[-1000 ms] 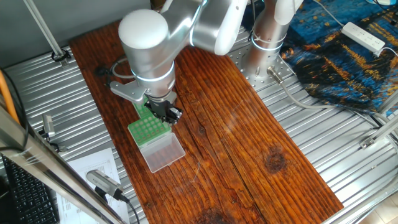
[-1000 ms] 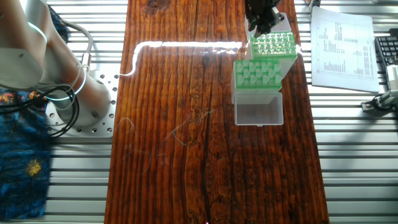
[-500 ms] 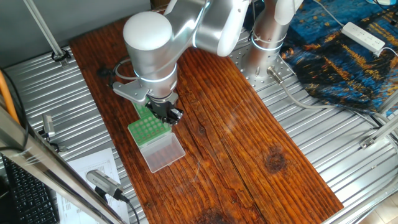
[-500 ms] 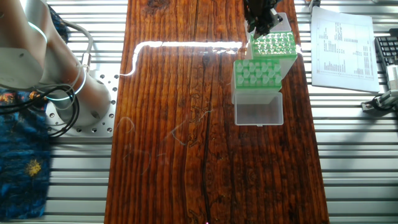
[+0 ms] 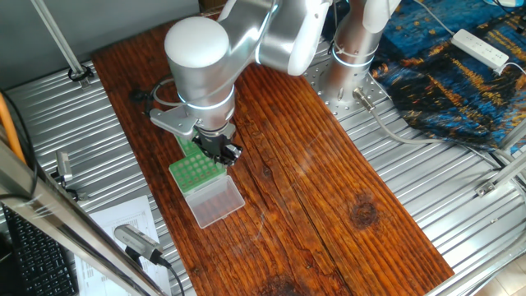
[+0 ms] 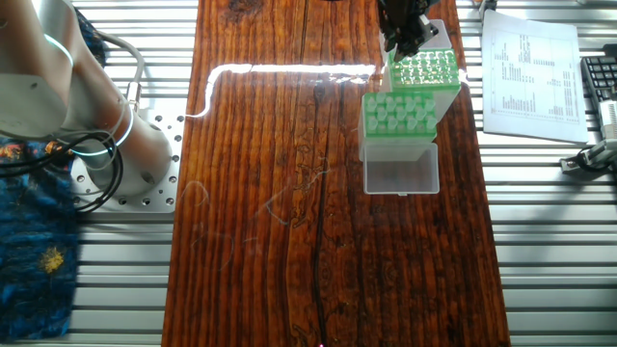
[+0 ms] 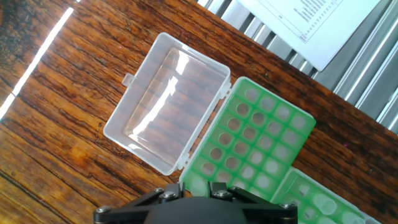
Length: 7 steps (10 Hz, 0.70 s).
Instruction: Transfer all large pipette tips from one holder to another
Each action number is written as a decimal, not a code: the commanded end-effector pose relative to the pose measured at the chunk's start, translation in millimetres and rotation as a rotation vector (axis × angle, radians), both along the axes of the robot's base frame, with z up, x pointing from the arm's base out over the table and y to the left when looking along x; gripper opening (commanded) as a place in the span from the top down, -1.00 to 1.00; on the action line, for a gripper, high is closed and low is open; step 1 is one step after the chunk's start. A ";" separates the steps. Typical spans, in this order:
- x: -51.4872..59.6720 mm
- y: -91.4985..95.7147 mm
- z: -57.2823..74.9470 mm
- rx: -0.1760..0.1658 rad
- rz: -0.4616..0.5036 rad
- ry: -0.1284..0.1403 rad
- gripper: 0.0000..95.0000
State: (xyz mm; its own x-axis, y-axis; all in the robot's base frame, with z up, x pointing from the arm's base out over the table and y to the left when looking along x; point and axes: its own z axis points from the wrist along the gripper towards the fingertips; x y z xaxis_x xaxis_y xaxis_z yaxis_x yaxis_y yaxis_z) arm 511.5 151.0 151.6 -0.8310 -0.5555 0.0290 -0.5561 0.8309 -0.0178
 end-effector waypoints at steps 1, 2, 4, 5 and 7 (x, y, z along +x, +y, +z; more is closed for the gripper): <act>0.9 0.6 -0.6 0.003 -0.005 -0.005 0.60; 1.0 0.9 -0.7 0.002 -0.004 -0.005 0.60; 1.2 2.2 -1.3 0.001 -0.009 -0.007 0.60; 1.5 3.7 -1.8 -0.002 -0.013 -0.008 0.60; 1.6 4.1 -2.1 -0.005 -0.012 -0.011 0.60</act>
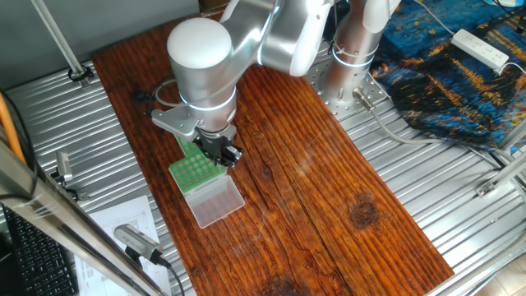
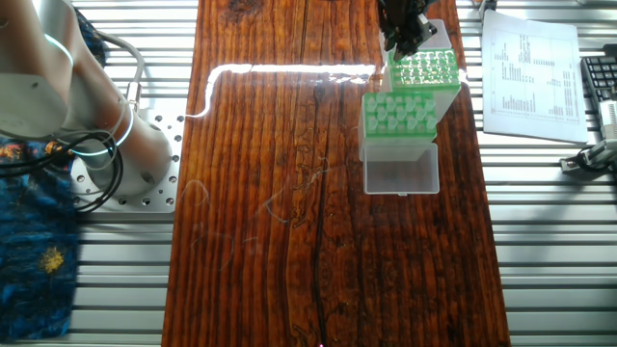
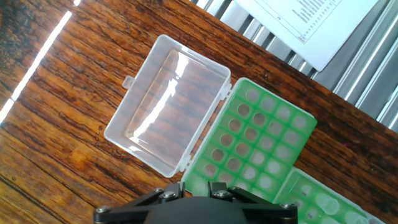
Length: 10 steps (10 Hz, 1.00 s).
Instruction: Transfer all large pipette tips from one holder to another
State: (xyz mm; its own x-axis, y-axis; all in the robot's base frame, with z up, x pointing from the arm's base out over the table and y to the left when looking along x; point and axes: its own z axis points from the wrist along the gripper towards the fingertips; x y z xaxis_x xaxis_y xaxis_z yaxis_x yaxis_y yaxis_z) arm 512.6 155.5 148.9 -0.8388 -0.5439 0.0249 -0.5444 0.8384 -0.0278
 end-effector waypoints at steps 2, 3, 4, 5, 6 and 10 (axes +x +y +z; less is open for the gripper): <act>0.5 -0.4 0.6 0.001 0.002 -0.006 0.60; 0.5 -0.4 0.6 0.001 0.003 -0.009 1.00; 0.5 -0.4 0.6 0.000 0.007 -0.011 1.00; 0.4 -0.3 0.9 0.000 0.009 -0.012 1.00; 0.4 -0.3 0.9 0.000 0.009 -0.012 1.00; 0.4 -0.3 0.9 0.000 0.009 -0.012 1.00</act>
